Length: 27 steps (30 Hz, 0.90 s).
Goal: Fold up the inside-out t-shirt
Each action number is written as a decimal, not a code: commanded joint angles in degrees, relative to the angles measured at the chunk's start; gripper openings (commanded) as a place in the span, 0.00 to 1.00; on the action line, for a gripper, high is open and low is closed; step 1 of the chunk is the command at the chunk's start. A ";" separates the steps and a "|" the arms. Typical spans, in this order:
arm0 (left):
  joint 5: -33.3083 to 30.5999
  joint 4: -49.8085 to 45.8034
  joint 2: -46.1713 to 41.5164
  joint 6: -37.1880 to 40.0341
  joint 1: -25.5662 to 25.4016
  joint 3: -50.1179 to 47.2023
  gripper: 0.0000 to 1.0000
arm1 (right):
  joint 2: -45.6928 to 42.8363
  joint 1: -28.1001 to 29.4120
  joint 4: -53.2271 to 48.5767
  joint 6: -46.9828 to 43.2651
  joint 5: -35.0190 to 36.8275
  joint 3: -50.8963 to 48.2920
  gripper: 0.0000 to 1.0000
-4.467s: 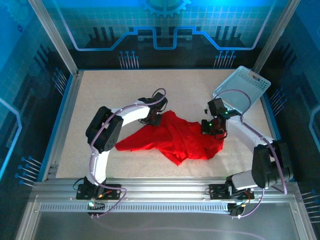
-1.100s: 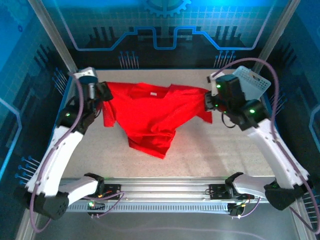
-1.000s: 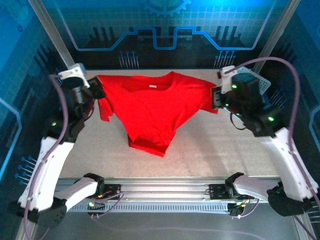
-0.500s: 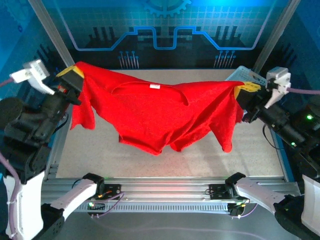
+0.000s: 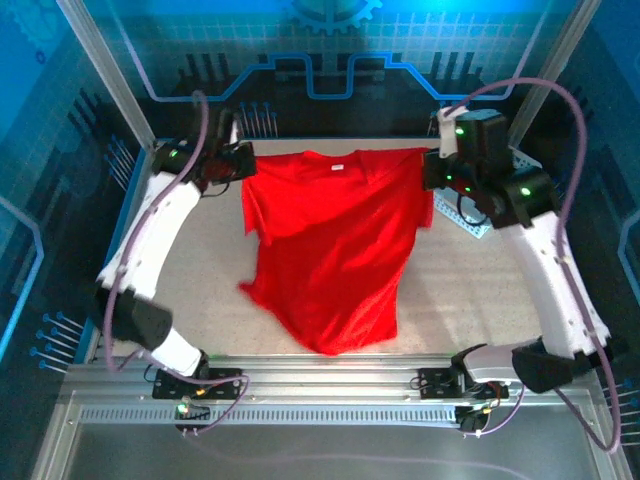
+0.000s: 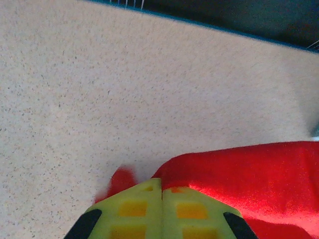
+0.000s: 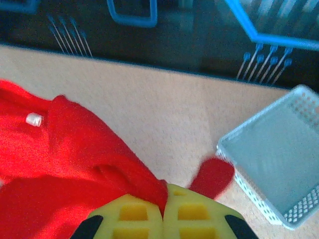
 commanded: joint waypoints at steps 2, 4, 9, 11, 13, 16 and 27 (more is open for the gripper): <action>2.68 26.62 -26.30 0.61 0.44 -11.23 0.00 | -8.56 -0.75 5.23 1.16 -4.33 6.51 0.00; 1.44 31.45 -30.23 0.36 0.45 -15.70 0.00 | -10.68 -0.84 8.01 1.50 -4.66 4.06 0.00; 1.54 20.47 -21.01 -0.33 0.45 -11.52 0.00 | -9.15 -0.84 9.23 2.47 -5.62 -1.63 0.00; 1.47 15.39 -16.28 -0.71 0.45 -8.72 0.00 | -7.15 -0.91 9.01 2.96 -5.08 -3.22 0.00; 1.61 11.31 -11.96 -1.10 0.44 -6.43 0.00 | -5.58 -0.95 9.71 2.83 -4.94 -4.57 0.00; 0.25 5.65 -6.88 -1.11 0.46 -3.21 0.00 | -3.10 -1.11 10.54 2.71 -5.16 -5.09 0.00; 0.69 17.26 -19.00 1.08 0.44 -4.21 0.00 | -2.92 -1.66 8.36 2.66 -6.19 4.59 0.00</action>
